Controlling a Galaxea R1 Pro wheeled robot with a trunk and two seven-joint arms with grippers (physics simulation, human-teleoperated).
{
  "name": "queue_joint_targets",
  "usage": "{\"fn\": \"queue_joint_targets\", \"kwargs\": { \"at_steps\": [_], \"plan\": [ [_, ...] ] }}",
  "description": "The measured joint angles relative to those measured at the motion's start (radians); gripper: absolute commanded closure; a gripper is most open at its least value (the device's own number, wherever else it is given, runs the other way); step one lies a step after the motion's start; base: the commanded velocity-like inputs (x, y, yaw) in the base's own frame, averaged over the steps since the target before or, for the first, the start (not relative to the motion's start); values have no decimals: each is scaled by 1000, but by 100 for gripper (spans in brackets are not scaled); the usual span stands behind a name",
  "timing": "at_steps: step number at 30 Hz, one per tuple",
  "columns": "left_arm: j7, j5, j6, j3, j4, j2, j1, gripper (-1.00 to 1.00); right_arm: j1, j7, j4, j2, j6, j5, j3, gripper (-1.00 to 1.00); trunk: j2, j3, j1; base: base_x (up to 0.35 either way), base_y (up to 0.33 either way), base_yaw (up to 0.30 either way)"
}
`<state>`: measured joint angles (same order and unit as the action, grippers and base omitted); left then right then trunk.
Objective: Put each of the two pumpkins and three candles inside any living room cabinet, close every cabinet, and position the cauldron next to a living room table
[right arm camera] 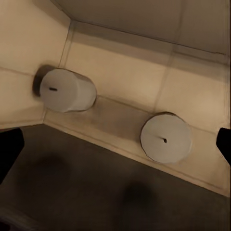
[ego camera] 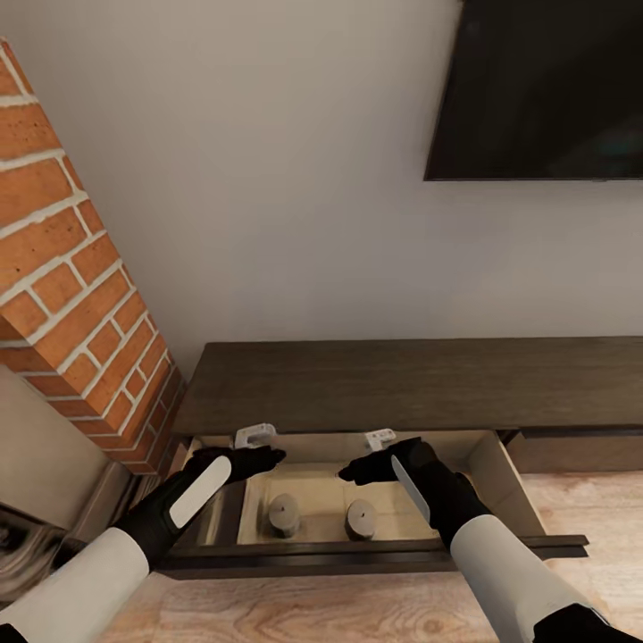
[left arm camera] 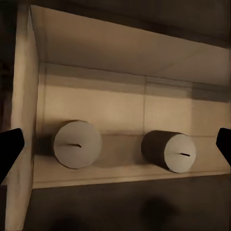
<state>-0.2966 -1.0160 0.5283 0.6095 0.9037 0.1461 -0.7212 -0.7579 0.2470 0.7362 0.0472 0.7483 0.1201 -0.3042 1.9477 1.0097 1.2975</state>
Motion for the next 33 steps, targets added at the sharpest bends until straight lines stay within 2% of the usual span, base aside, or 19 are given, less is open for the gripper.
{"fn": "queue_joint_targets", "kwargs": {
  "at_steps": [5, 8, 12, 15, 20, 29, 33],
  "plan": [
    [3, -74, 2, 0, 33, 56, 0, -100, 0, -1, 34, -28, 27, 1, 0, -100, -35, -16, -19, 0, 0, 0],
    [3, -84, 2, 2, 35, 68, 0, -100, 0, -2, 31, -31, 28, -1, -1, -100, -56, -25, -31, 0, 0, 0],
    [4, -87, 6, 19, 35, 69, 0, -100, 0, -4, 27, -32, 28, -2, -2, -100, -84, -38, -46, -65, 0, 0],
    [4, -88, 54, 44, 39, 66, 0, -100, 0, -5, 26, -32, 29, -3, -3, -100, -105, -47, -57, -252, 0, 0],
    [4, -89, 67, 48, 42, 48, 0, -100, 0, -5, 26, -33, 29, -2, -3, -100, -140, -63, -77, -323, 0, 0],
    [4, -88, 68, 47, 43, 43, 0, -100, 0, -5, 32, -33, 29, -2, -2, -100, -203, -91, -111, -325, 0, 0],
    [4, -88, 68, 47, 43, 43, 0, -100, 0, -5, 32, -33, 29, -3, -2, -100, -231, -103, -126, -126, 0, 0]
  ]
}}
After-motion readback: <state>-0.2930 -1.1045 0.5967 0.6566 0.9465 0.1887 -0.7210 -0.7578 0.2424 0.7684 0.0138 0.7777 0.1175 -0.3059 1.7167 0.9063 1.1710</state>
